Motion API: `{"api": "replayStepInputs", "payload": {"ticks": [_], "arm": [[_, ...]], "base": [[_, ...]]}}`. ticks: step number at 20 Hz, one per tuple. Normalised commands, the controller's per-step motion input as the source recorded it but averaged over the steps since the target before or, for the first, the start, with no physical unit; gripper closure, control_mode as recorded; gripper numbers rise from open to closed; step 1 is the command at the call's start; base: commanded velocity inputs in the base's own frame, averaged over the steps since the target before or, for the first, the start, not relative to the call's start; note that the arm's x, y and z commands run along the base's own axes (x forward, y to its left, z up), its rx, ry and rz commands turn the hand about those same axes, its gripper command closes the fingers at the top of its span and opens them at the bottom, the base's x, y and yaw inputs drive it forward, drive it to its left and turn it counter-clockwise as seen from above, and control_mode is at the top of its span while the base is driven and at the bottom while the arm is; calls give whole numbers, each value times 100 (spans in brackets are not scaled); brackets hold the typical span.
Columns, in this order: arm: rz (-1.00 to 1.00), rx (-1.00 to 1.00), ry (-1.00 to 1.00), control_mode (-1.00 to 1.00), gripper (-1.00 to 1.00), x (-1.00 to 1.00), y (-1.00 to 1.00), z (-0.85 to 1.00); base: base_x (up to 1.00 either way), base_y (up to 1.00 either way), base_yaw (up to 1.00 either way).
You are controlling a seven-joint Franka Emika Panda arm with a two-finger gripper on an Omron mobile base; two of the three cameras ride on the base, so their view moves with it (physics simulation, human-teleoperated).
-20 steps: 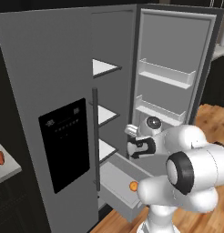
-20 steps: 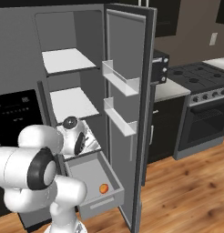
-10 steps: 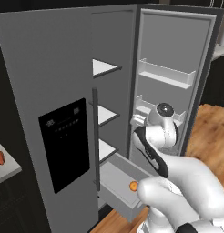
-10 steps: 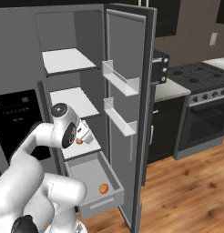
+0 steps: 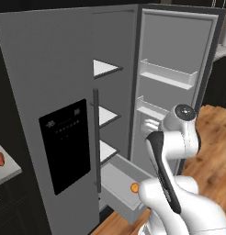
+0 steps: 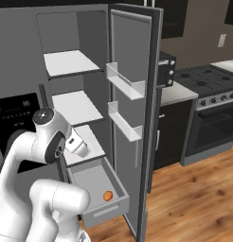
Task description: Place the sweet potato and squash inside the fridge drawer. Close the drawer after placing the vegetables.
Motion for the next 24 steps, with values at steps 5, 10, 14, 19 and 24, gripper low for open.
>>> {"api": "replayStepInputs", "payload": {"ticks": [5, 10, 14, 19, 24], "arm": [[14, -8, 0, -100, -100, -93, 3, 25], [19, -8, 0, -100, -100, -70, 5, 4], [18, -9, 0, -100, -100, -42, 27, -11], [8, -11, 3, -100, -100, -4, 37, -23], [7, 0, 3, -100, -100, 0, 3, -6]], "base": [[0, 0, 0], [0, 0, 0], [0, 0, 0], [0, 0, 0], [0, 0, 0]]}}
